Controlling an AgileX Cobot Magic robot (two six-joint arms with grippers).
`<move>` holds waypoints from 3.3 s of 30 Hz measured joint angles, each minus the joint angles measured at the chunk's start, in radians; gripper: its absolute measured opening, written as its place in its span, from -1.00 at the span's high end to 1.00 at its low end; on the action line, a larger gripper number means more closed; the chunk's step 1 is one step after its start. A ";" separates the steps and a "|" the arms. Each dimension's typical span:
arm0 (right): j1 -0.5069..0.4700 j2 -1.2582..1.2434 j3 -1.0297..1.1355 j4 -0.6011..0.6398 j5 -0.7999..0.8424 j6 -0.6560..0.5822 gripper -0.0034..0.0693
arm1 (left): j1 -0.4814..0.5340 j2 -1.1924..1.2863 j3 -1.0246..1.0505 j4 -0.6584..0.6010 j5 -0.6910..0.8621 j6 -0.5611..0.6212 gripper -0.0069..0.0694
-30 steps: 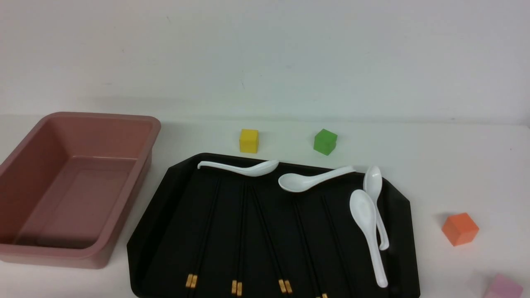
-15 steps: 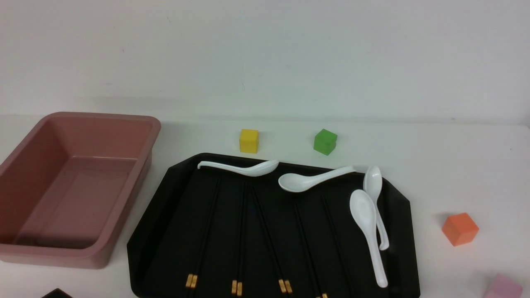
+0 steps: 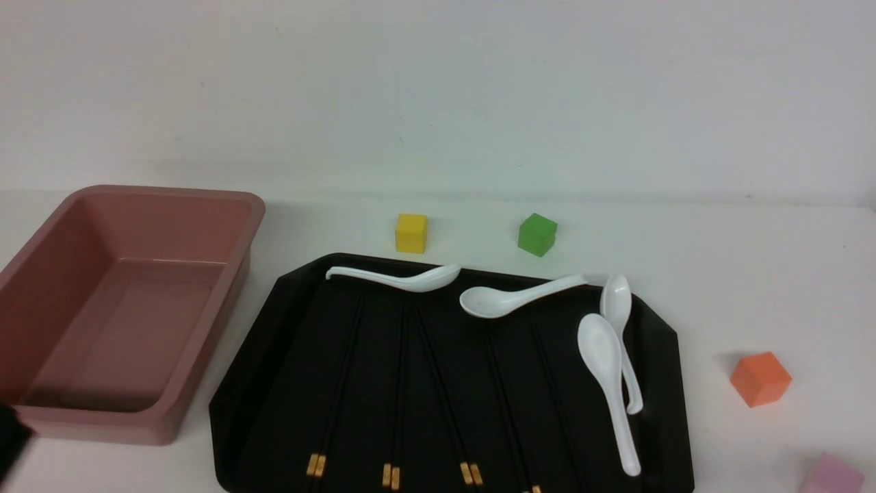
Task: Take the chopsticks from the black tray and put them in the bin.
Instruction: Use the left arm to grab a pair of chopsticks, then use the left arm to put the chopsticks into the lunch box
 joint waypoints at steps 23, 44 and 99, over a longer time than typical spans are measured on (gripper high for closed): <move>0.000 0.000 0.000 0.000 0.001 0.000 0.24 | -0.204 1.491 -0.781 0.810 0.752 -0.046 0.85; 0.000 0.000 0.000 0.000 0.001 0.000 0.24 | -0.440 1.785 -0.980 1.353 0.589 -0.537 0.16; 0.000 0.000 0.000 0.000 0.001 0.000 0.24 | -0.008 1.398 -0.983 1.249 0.673 -0.383 0.53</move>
